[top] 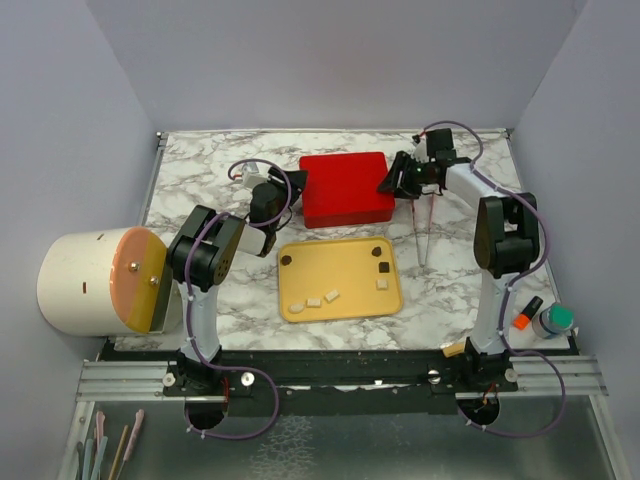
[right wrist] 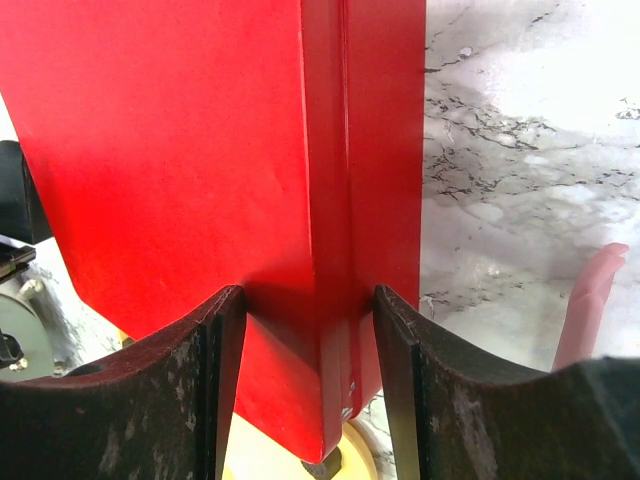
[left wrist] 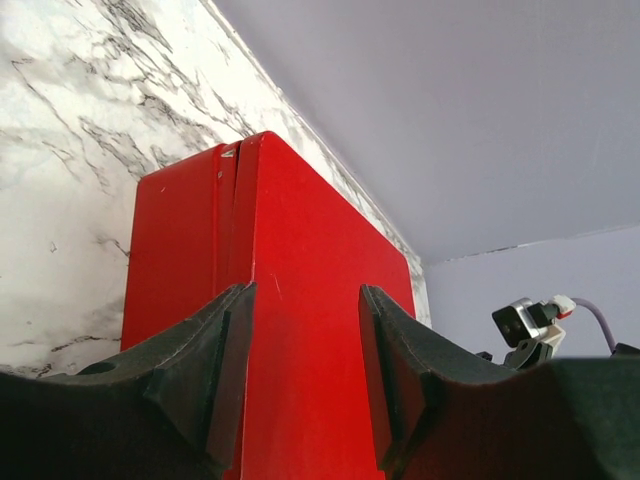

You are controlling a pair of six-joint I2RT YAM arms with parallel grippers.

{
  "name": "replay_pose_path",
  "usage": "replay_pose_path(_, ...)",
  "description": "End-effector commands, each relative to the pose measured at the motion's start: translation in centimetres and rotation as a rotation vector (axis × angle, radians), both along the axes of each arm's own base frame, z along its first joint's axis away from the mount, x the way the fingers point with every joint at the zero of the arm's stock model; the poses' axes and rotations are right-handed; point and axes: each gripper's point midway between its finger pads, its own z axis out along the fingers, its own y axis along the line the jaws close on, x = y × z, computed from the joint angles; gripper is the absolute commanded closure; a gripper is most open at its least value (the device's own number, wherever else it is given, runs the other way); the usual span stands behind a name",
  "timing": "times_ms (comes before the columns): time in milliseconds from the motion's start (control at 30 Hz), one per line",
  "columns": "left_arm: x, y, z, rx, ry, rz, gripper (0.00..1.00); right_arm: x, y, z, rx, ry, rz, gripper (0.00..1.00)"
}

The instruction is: Pack the chocolate

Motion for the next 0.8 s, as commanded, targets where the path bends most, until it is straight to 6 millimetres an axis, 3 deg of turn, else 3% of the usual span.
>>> replay_pose_path(0, -1.2, -1.6, -2.6, 0.03, 0.056, -0.087, 0.48, -0.7, 1.7, -2.3, 0.0, 0.073, 0.032, 0.42)
replay_pose_path(767, -1.5, -2.7, -6.1, 0.071, 0.161, -0.156, 0.5, -2.6, 3.3, -5.9, -0.075, 0.178, 0.079, 0.42)
